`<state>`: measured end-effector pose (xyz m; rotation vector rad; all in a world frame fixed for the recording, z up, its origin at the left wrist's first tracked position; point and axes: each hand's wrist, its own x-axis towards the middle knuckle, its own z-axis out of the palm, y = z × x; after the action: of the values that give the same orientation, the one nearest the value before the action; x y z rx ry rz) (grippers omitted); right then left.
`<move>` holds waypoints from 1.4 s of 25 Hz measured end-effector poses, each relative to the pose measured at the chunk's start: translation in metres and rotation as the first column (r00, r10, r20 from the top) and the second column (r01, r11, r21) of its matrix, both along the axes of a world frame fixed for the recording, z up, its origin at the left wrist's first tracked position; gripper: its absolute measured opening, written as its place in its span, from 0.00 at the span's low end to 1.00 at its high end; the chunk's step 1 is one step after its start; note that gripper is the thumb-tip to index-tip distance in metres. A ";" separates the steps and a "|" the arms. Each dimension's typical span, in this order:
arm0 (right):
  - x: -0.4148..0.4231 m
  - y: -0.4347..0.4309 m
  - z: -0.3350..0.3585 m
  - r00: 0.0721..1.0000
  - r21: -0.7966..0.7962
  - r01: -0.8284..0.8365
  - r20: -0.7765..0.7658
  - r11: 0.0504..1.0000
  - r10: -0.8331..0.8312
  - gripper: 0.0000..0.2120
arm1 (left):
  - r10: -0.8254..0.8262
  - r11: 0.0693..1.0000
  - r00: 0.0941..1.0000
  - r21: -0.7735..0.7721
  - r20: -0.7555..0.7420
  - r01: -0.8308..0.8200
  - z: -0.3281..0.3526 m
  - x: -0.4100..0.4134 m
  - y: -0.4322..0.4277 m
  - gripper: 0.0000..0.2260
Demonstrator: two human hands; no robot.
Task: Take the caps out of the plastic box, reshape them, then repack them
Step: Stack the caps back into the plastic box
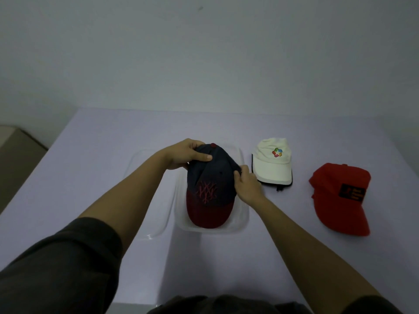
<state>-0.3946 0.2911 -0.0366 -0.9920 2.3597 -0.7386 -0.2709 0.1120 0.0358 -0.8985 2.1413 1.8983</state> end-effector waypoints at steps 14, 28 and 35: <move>0.037 0.028 -0.043 0.989 -0.027 0.119 0.088 0.992 -0.116 0.19 | -0.034 0.997 0.979 0.071 0.202 0.020 -0.051 -0.023 0.006 0.16; 0.045 0.033 -0.039 0.951 -0.113 0.265 0.192 0.958 -0.241 0.30 | 0.005 0.946 0.966 -0.313 0.258 0.079 -0.070 -0.020 0.014 0.26; 0.042 0.029 -0.037 0.975 0.048 0.167 0.138 0.985 -0.172 0.23 | -0.101 0.893 0.982 -0.420 0.161 0.161 -0.057 -0.039 0.032 0.28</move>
<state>-0.3523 0.3205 -0.0740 -0.7040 2.3441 -0.7993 -0.3104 0.1439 -0.0212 -0.8914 2.5103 1.2772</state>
